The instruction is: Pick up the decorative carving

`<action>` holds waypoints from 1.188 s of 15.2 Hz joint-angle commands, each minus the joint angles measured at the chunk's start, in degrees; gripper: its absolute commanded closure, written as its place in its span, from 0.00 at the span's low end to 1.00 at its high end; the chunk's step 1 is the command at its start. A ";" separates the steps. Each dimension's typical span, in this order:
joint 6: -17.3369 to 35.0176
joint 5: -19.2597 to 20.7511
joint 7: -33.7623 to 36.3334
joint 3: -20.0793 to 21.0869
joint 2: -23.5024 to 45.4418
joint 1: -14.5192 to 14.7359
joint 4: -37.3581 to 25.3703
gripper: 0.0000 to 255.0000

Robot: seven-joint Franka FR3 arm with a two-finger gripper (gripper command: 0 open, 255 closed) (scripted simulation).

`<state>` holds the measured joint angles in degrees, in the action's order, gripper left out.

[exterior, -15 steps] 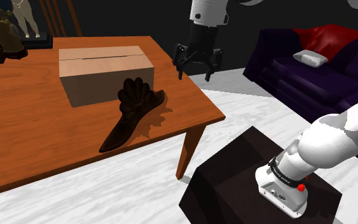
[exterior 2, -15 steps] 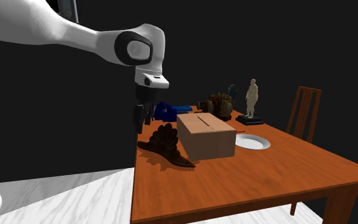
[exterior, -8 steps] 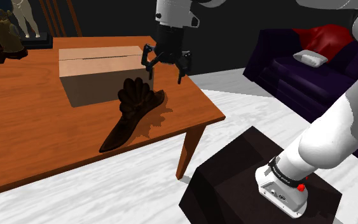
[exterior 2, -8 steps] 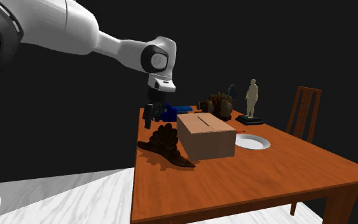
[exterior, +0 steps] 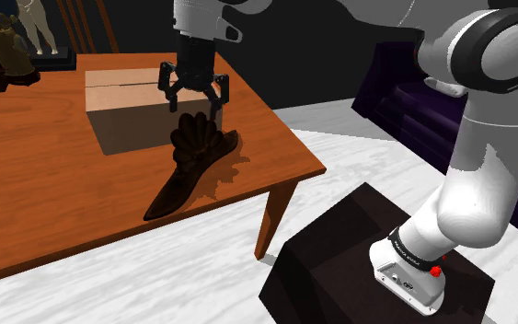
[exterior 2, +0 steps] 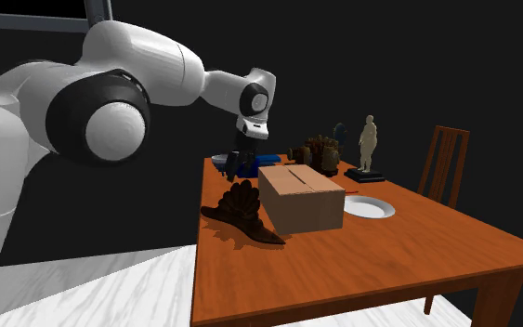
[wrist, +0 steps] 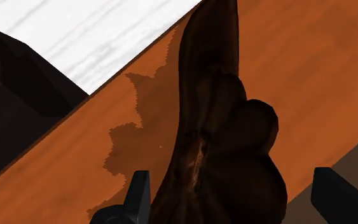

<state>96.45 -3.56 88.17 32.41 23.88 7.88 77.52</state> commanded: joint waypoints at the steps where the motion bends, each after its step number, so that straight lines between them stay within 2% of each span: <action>1: -1.72 1.65 3.65 -0.81 5.97 2.56 -7.75 0.00; 2: -1.86 1.72 3.87 -0.95 6.38 2.81 -8.34 0.00; 9: 4.04 1.44 2.69 -1.15 6.00 1.94 -1.85 0.00; 11: 4.04 1.44 2.69 -1.15 6.00 1.93 -1.84 0.00; 12: 4.02 1.51 2.74 -1.17 6.16 2.03 -2.03 1.00; 18: 4.04 1.51 2.76 -1.17 6.17 2.05 -2.02 1.00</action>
<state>100.44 -2.04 90.92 31.24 30.01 9.92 75.47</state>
